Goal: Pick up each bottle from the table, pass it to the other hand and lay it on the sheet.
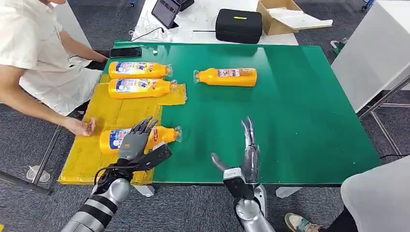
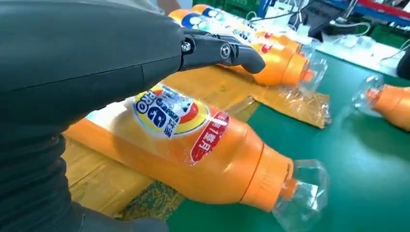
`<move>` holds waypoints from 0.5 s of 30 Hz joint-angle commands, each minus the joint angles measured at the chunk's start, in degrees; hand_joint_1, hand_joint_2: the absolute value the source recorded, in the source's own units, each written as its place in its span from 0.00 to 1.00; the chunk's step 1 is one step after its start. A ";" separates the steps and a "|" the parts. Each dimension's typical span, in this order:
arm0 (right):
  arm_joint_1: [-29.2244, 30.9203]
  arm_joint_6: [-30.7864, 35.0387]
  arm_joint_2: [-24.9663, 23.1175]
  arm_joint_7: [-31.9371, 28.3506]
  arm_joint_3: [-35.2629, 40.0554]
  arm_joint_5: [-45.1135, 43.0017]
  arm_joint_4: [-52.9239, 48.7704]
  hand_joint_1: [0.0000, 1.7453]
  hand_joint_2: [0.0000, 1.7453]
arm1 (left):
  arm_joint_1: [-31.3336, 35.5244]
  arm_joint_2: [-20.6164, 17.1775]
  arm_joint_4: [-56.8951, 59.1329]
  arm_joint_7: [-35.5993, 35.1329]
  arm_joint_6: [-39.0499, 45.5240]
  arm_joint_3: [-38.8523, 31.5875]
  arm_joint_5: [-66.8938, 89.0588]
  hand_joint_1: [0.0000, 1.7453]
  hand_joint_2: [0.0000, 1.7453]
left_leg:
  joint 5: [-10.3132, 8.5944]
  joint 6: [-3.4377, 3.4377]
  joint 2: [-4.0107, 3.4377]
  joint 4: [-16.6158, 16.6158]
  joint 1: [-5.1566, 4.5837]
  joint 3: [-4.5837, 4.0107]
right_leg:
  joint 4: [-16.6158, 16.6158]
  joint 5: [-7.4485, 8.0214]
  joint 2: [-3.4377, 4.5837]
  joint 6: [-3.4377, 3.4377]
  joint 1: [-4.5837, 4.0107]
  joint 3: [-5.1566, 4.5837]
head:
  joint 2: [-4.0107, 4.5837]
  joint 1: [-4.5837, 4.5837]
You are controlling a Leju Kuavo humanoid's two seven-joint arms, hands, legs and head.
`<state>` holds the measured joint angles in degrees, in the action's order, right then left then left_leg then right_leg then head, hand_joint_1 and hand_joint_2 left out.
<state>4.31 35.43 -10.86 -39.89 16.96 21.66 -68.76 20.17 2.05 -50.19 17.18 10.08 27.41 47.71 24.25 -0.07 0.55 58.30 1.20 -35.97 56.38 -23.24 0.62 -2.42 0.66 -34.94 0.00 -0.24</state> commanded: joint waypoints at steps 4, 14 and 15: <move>0.91 0.13 1.02 -0.11 0.19 -0.02 2.76 0.00 1.00 | 0.72 -2.73 -1.77 -1.24 2.05 4.75 3.15 0.00 1.00 | 0.01 -0.03 -0.06 -0.04 -0.01 0.11 | -0.04 0.00 0.00 0.05 -0.01 0.10 | 0.00 0.00; 3.05 4.01 6.29 5.21 -0.92 13.81 4.46 0.00 1.00 | -4.54 -0.38 -11.31 3.58 5.79 2.36 -3.90 0.00 1.00 | 0.08 -0.10 -0.09 -0.05 -0.03 0.32 | -0.06 -0.06 -0.04 0.09 -0.01 0.31 | -0.02 0.00; 3.09 4.57 7.09 6.09 -2.89 17.44 3.58 0.00 1.00 | -6.28 0.25 -14.17 5.23 5.33 1.82 -7.08 0.00 1.00 | 0.06 -0.09 -0.05 -0.04 -0.03 0.25 | -0.06 -0.05 -0.06 0.06 -0.01 0.26 | 0.00 0.00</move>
<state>4.29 35.94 -10.34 -39.56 16.83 25.25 -68.65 18.89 1.25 -53.92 16.42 14.12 29.83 50.53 24.26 -0.07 0.54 58.30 1.20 -35.98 56.38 -23.24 0.63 -2.42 0.66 -34.96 0.00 -0.24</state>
